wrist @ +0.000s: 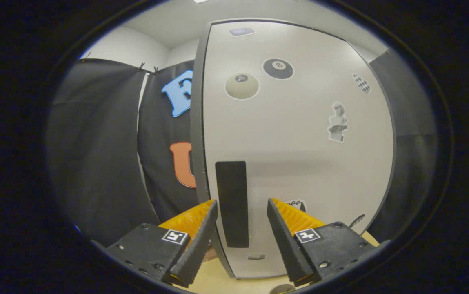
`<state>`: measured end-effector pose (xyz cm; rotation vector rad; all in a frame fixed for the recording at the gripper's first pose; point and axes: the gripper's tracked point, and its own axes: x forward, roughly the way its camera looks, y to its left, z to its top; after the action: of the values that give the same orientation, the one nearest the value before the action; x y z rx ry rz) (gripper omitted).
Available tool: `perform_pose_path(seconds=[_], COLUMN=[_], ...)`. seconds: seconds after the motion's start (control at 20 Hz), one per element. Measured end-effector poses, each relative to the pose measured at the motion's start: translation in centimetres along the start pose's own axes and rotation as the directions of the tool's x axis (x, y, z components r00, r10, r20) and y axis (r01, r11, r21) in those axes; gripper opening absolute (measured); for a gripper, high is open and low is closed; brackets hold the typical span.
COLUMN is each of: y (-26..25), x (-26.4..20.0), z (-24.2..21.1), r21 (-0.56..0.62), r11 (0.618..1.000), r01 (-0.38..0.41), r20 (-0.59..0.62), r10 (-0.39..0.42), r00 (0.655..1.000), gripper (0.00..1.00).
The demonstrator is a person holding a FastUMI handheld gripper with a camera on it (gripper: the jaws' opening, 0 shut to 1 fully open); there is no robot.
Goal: Open the shoe cabinet door, grab the shoes and put them into the shoe cabinet, then close the shoe cabinet door.
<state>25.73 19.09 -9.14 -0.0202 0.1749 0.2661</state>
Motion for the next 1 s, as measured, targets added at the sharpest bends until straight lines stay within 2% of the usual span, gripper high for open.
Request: perform_pose_path(seconds=[0.05, 0.25, 0.35, 0.4, 0.6, 1.0], y=[0.2, 0.8, 1.0, 0.9, 0.9, 1.2], x=[0.4, 0.6, 0.7, 0.5, 0.1, -4.0], z=[-0.1, 0.0, -0.2, -0.1, -0.3, 0.1], r21=[0.005, 0.010, -0.017, -0.026, -0.029, -0.019], r11=[1.000, 1.000, 0.999, 0.999, 0.999, 0.996], r01=[-0.001, 0.012, 0.034, 0.047, 0.045, -0.087], r20=[-0.020, -0.031, -0.043, -0.046, -0.059, -0.070], r10=[0.001, -0.011, -0.034, -0.048, -0.046, 0.085], r00=[1.000, 0.999, 0.998, 0.998, 0.997, 0.994], gripper=[0.77, 0.66, 0.34, 0.30, 0.27, 0.27])
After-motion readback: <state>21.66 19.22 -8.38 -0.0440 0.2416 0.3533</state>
